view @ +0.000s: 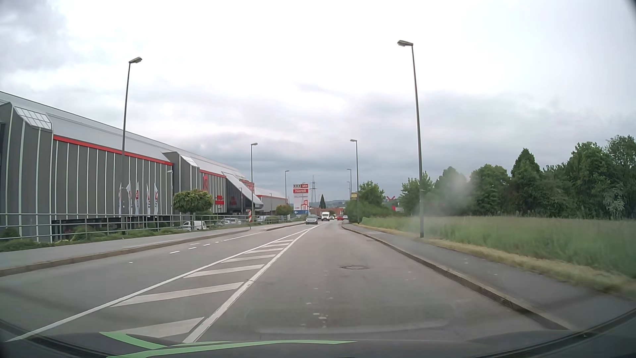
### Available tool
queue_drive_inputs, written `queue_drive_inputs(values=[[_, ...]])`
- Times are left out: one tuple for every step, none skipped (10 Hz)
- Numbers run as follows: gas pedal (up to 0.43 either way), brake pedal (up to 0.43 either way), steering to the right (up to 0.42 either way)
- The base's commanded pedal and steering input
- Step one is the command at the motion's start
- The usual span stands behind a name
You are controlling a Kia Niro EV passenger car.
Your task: Follow the waypoints while adhering to traffic rules and regulations
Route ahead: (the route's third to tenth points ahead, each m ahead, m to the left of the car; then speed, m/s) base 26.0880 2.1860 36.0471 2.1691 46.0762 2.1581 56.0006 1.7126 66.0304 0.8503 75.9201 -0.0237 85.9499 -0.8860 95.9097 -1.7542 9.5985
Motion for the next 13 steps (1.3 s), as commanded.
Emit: queue_drive_inputs(values=[[0.22, 0.0, 0.006], [0.22, 0.0, 0.006], [0.22, 0.0, 0.005], [0.22, 0.0, 0.005], [0.22, 0.0, 0.005], [0.22, 0.0, 0.005], [0.22, 0.0, 0.005], [0.22, 0.0, 0.005], [0.22, 0.0, 0.004], [0.22, 0.0, 0.004], [0.22, 0.0, 0.004], [0.22, 0.0, 0.004], [0.22, 0.0, 0.004]])
